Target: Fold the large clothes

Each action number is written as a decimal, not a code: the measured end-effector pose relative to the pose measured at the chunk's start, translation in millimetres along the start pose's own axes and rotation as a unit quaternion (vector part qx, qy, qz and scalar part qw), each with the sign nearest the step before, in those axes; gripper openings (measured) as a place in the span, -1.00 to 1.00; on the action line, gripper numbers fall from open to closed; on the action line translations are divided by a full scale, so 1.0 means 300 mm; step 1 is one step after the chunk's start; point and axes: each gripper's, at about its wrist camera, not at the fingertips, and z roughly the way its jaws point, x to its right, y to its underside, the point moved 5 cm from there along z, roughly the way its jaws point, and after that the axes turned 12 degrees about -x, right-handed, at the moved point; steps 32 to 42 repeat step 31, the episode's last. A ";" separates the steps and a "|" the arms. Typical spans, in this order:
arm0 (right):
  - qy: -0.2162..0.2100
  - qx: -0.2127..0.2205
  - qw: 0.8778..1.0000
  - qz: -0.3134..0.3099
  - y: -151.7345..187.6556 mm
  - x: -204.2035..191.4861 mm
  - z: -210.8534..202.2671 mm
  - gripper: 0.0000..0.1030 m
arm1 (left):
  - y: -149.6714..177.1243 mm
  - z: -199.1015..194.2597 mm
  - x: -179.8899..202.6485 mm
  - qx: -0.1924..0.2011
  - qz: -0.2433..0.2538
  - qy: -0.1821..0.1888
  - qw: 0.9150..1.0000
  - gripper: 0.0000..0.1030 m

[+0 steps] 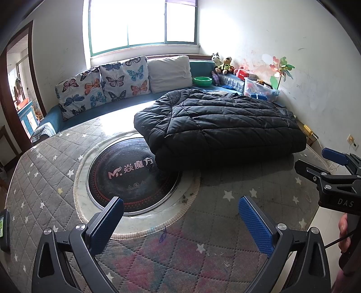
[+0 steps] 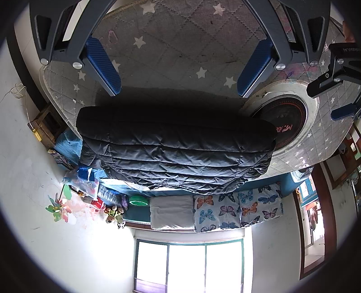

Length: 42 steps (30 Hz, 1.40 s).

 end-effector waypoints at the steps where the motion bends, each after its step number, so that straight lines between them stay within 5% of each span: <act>1: 0.000 0.000 1.000 0.000 -0.001 0.001 0.000 1.00 | 0.002 -0.001 -0.001 0.000 0.000 0.000 1.000 1.00; 42: -0.006 0.002 1.000 -0.004 -0.017 0.011 -0.005 1.00 | 0.006 -0.031 -0.010 0.014 0.000 0.003 1.000 1.00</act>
